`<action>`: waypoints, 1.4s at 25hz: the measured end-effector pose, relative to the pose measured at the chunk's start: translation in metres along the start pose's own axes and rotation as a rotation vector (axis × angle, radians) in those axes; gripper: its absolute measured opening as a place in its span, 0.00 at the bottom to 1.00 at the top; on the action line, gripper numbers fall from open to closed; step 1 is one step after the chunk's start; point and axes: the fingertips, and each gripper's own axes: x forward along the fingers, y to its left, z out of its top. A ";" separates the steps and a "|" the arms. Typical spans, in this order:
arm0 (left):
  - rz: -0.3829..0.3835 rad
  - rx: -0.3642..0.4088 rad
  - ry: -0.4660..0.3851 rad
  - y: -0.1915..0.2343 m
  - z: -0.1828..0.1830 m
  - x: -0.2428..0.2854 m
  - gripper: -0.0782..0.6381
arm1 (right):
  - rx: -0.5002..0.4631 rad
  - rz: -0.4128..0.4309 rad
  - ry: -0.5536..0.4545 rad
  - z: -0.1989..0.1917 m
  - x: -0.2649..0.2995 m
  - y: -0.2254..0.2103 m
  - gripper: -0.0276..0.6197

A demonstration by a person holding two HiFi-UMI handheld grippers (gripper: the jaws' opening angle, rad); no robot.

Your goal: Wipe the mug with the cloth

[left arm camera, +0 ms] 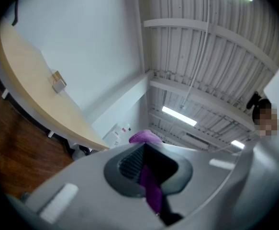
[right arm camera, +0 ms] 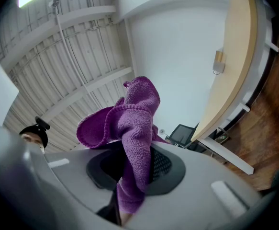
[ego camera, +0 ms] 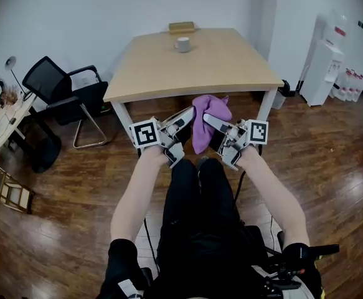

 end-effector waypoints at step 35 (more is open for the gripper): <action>0.021 -0.031 0.013 0.010 -0.005 -0.010 0.11 | -0.045 -0.008 0.008 -0.009 -0.001 -0.006 0.16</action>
